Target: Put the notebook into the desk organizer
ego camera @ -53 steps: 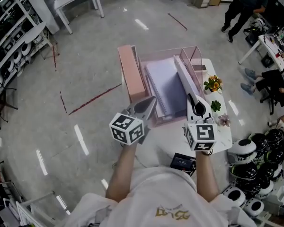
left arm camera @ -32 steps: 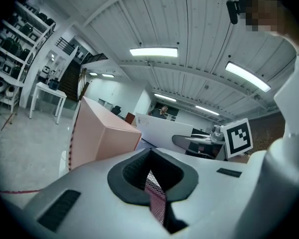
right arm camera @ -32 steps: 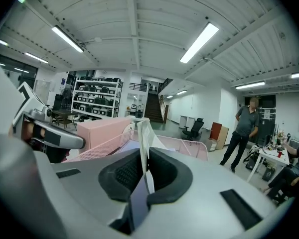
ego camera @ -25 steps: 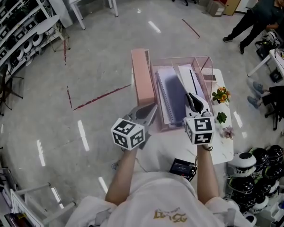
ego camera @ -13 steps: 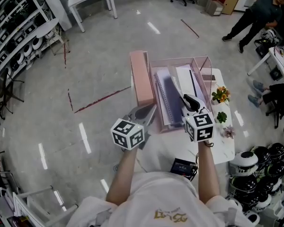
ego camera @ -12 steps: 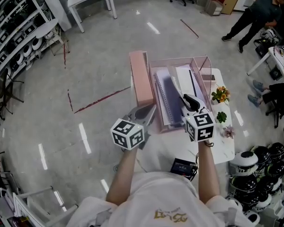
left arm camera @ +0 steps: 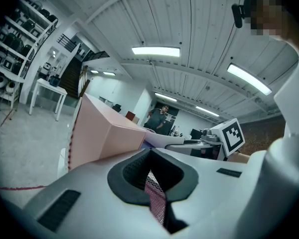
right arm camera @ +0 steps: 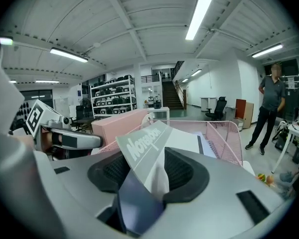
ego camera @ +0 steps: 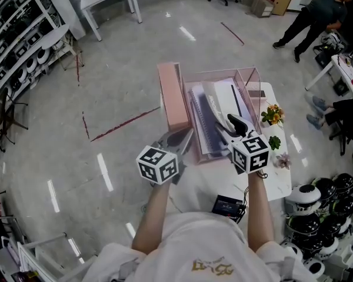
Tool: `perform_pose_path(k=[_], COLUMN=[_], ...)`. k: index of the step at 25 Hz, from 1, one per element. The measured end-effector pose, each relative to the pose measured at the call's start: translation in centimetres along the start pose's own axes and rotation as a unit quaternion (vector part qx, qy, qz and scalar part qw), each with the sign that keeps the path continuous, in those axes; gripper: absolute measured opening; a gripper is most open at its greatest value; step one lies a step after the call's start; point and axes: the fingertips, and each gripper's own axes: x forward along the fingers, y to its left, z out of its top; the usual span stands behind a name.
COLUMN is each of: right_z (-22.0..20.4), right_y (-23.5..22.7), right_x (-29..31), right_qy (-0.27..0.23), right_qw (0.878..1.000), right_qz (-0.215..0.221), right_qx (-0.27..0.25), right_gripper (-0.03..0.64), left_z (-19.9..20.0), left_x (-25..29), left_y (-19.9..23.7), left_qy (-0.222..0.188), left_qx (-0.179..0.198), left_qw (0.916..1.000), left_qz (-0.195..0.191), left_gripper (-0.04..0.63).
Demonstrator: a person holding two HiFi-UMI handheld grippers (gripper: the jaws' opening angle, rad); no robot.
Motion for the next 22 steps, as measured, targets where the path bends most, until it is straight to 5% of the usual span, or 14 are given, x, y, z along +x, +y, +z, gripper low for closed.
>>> perform_pose_path(k=[13,22], right_z=[0.1,2.2], right_y=[2.2,1.8], right_x=[0.2,-5.4], right_qy=[0.001,-0.105], right_qw=[0.998,0.990], right_qz=[0.060,0.020], right_qx=[-0.014,0.090], right_gripper=[0.368,0.236], left_z=[0.7,1.3], left_x=[-0.2,-0.8], left_y=[-0.5,-1.6], left_qy=[-0.002,-0.009], left_qx=[0.004,0.017], left_qw=[0.9999,0.9997], left_qz=[-0.010,-0.015], left_gripper=[0.015,0.015])
